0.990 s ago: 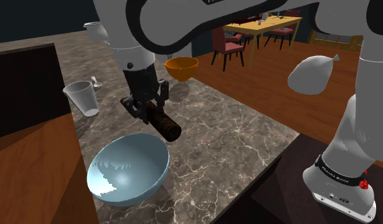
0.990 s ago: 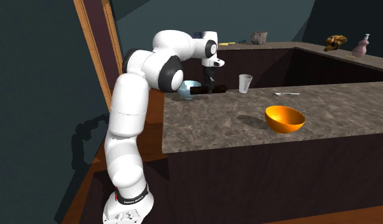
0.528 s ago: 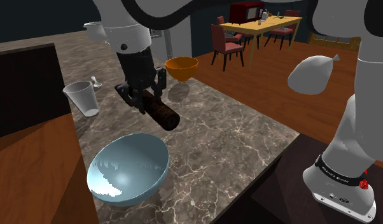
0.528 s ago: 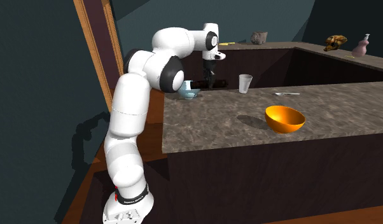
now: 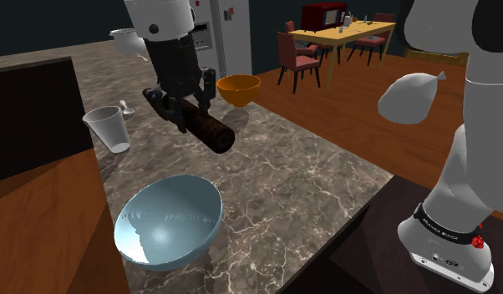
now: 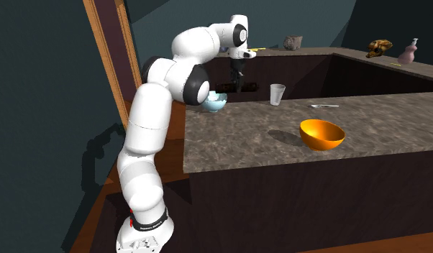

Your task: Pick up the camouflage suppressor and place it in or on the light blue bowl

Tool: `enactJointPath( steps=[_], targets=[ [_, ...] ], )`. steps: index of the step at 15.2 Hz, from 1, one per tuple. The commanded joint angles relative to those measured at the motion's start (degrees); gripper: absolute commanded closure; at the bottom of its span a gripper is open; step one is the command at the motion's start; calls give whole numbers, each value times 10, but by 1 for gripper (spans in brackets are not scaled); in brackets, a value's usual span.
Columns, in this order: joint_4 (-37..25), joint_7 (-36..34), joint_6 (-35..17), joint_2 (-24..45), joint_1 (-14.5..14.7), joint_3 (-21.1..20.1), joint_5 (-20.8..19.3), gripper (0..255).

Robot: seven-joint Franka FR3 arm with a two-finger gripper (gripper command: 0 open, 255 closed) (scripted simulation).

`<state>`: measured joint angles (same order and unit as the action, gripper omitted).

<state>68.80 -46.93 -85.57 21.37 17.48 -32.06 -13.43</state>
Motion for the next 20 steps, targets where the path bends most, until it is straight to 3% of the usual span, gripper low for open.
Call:
enactJointPath(
  steps=[1,8,14,20],
  targets=[
    [-21,-1,16,6,6,0,-3,255],
    [-62,-89,34,38,88,-19,-24,255],
    [-150,-157,71,98,180,-25,-57,255],
    [-54,-162,4,70,150,-29,-41,255]
  ],
)
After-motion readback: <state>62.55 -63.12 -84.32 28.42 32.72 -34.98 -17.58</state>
